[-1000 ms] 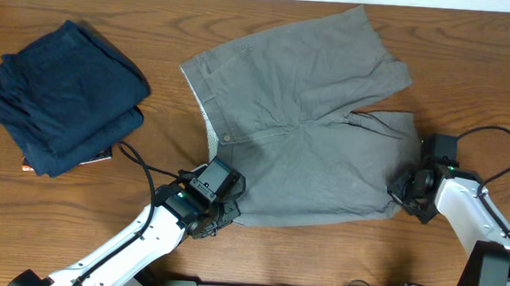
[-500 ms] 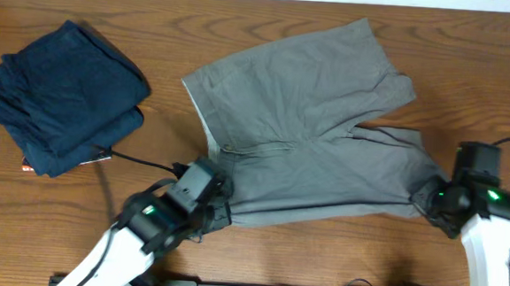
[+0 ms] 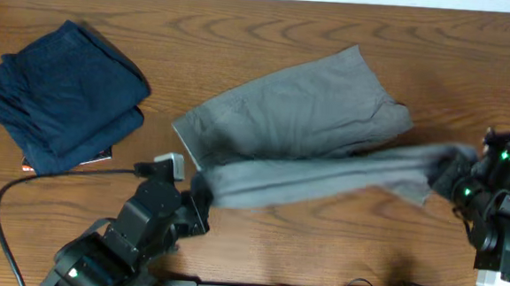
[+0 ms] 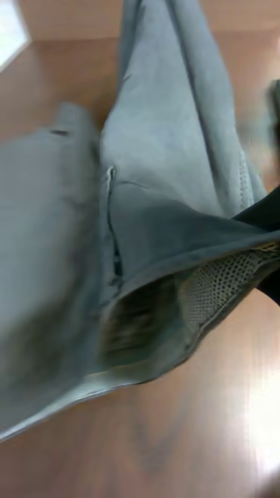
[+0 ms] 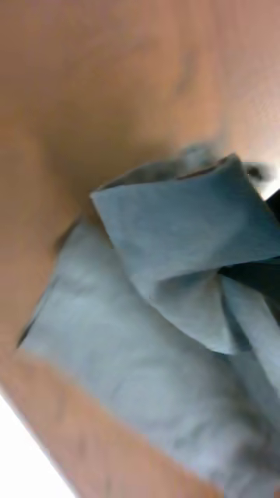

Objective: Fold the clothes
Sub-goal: 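Lift the shorts with both grippers and lay them flat lengthwise, then grasp both short ends of the flattened shorts with both grippers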

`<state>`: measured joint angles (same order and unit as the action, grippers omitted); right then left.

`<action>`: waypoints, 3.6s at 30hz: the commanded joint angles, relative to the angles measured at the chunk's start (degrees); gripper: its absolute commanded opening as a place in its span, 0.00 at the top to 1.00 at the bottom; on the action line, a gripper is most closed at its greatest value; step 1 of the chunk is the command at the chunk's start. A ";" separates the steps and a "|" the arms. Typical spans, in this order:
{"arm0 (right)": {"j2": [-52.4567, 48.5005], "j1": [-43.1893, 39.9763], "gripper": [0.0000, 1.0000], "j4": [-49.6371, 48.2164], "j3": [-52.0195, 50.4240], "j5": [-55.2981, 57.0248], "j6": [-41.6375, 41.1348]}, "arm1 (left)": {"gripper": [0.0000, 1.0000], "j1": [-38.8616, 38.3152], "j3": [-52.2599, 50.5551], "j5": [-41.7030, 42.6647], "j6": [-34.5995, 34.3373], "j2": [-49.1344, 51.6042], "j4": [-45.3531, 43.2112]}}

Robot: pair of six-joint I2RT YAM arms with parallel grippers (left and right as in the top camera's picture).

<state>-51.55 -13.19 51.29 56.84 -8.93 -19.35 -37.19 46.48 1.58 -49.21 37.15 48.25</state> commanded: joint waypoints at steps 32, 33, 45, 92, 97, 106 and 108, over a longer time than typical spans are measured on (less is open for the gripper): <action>-48.17 15.43 0.40 -70.07 1.51 -8.48 0.96 | 0.57 23.67 1.03 -21.66 3.93 45.51 -45.29; -47.58 15.15 0.41 -68.67 1.51 -8.41 0.96 | 0.57 24.72 1.03 -18.23 5.25 44.70 -44.87; -52.43 13.38 0.47 -39.34 1.51 -1.86 11.87 | 0.51 27.47 -0.31 -0.66 5.88 43.60 -20.57; -52.24 12.13 0.52 -25.94 1.44 5.66 6.36 | 0.33 17.09 -0.39 15.32 16.39 56.87 -30.86; -54.77 12.13 0.41 -40.50 1.44 5.66 5.22 | 0.33 17.07 -0.39 15.32 16.39 60.43 -30.58; -52.00 11.96 0.40 -53.16 2.25 3.10 2.75 | 0.34 17.25 -0.39 15.32 17.29 61.05 -31.19; -51.71 11.98 0.39 -49.86 2.25 3.08 3.85 | 0.34 17.53 -0.33 15.30 19.43 60.17 -31.93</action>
<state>-104.77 -0.97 -0.67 58.35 -5.13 -15.73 -19.88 47.42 16.67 -32.86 94.63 16.97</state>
